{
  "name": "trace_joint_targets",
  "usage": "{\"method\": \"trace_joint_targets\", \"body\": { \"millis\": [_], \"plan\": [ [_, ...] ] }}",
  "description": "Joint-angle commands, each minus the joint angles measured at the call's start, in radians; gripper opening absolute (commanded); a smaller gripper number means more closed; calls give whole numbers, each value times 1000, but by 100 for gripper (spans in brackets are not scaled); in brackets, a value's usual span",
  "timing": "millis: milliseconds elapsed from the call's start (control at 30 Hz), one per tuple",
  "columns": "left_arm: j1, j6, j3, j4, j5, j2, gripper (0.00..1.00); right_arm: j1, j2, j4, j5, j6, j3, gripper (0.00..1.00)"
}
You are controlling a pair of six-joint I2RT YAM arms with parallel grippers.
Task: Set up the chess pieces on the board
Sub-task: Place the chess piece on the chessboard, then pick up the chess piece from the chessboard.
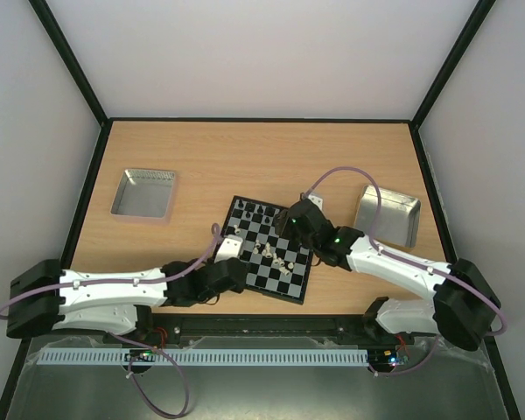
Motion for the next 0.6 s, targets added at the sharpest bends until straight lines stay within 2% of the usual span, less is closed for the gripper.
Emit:
{"method": "trace_joint_targets", "body": {
  "millis": [0,333,567],
  "plan": [
    [45,13,42,-34,-2,-65,44,-3,-49,-68,46,-16,1,59],
    [250,24,30,-29,183,-211,54,-2,-52,-306,-9,-89,13,57],
    [457,30,-12,-42,280,-305,57,29,-6,-351,-63,-104,-6,51]
  ]
}}
